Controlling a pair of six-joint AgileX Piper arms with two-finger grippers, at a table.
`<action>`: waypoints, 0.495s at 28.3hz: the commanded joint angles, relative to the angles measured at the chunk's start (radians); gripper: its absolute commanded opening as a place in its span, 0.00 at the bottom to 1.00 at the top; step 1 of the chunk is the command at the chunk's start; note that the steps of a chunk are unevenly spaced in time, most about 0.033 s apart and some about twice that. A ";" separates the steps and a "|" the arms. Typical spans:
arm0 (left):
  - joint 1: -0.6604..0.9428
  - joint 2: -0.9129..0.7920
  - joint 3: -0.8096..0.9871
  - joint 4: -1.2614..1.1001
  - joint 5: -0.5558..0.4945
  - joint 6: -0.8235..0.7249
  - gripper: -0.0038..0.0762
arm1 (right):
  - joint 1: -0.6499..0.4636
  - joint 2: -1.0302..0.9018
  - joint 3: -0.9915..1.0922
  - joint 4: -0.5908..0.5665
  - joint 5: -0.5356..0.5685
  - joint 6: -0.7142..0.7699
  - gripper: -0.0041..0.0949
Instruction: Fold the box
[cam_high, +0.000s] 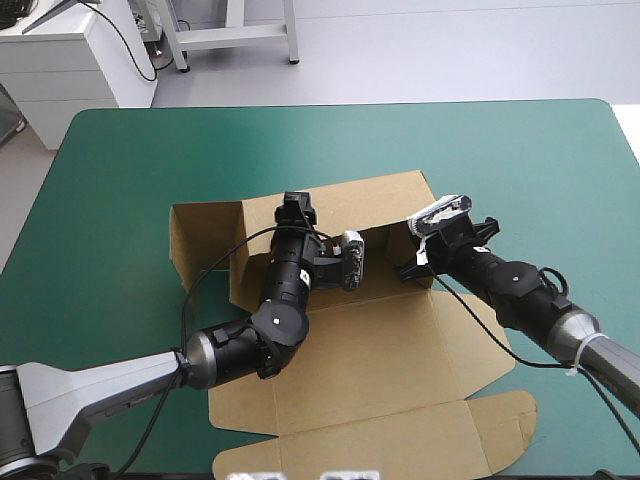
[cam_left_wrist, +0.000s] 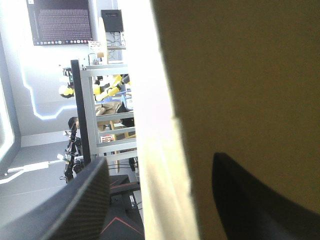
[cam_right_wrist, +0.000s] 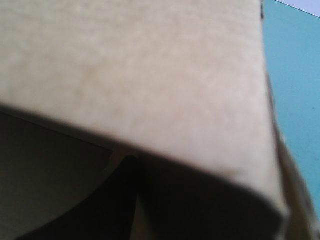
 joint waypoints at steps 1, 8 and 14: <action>-0.008 -0.039 -0.021 0.050 0.062 -0.045 0.66 | -0.002 -0.030 -0.031 0.014 -0.097 0.008 0.02; -0.175 -0.039 -0.021 0.064 0.222 -0.033 0.66 | -0.002 0.041 -0.146 0.009 -0.174 -0.060 0.02; -0.265 -0.039 -0.021 0.051 0.299 -0.035 0.65 | -0.002 0.110 -0.229 0.014 -0.187 -0.068 0.02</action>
